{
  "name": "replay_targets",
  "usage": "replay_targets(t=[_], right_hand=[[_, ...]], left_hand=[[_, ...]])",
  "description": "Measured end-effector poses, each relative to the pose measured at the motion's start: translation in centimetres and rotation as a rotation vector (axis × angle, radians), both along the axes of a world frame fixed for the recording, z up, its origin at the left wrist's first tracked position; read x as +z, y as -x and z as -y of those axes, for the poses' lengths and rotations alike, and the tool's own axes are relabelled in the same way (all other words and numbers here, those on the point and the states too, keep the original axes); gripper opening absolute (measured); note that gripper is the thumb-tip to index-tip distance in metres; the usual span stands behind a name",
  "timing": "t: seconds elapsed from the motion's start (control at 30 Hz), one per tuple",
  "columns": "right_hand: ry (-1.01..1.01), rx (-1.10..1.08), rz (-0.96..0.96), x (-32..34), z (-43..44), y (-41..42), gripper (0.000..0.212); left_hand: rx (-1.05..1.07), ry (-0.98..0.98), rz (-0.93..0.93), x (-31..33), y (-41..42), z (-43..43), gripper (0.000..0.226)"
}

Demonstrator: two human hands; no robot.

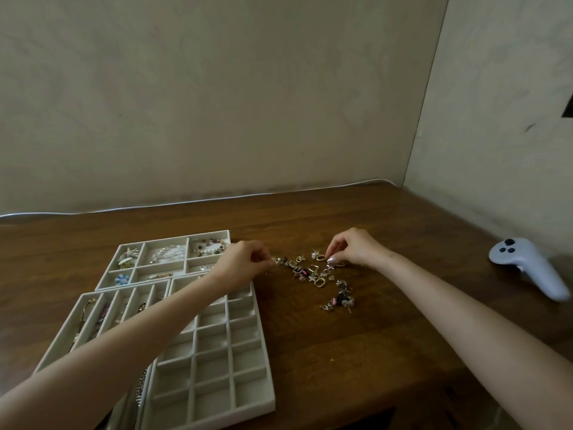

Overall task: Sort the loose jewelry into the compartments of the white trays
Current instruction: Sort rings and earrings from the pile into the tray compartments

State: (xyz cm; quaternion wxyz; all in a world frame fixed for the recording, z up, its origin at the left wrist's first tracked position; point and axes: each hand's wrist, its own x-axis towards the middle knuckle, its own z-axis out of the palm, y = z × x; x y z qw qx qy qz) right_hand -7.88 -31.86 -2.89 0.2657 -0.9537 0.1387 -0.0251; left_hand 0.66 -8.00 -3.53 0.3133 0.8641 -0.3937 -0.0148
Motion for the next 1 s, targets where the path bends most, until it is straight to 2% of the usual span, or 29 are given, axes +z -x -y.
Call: replay_targets(t=[0.33, 0.5, 0.63, 0.73, 0.83, 1.0], right_hand=[[-0.122, 0.095, 0.080, 0.7, -0.5, 0.2, 0.007], [-0.155, 0.244, -0.218, 2.4, -0.4, 2.3, 0.019], [-0.087, 0.274, -0.430, 2.4, -0.6, 4.2, 0.030], [-0.046, 0.271, -0.381, 1.6, -1.0, 5.0, 0.035], [-0.085, 0.266, -0.278, 1.1, -1.3, 5.1, 0.029], [-0.127, 0.244, -0.209, 0.8, -1.6, 4.8, 0.025]], left_hand=[[0.032, -0.012, 0.002, 0.0, -0.1, -0.8, 0.009], [0.023, -0.003, 0.043, 0.2, 0.4, -0.5, 0.009], [0.014, 0.007, 0.072, 0.3, 1.2, -0.3, 0.010], [0.006, 0.011, 0.054, 0.4, 1.6, -0.2, 0.009], [0.002, 0.017, 0.039, 0.6, 1.8, -0.2, 0.011], [-0.003, 0.041, 0.018, 1.3, 2.0, -0.8, 0.011]])
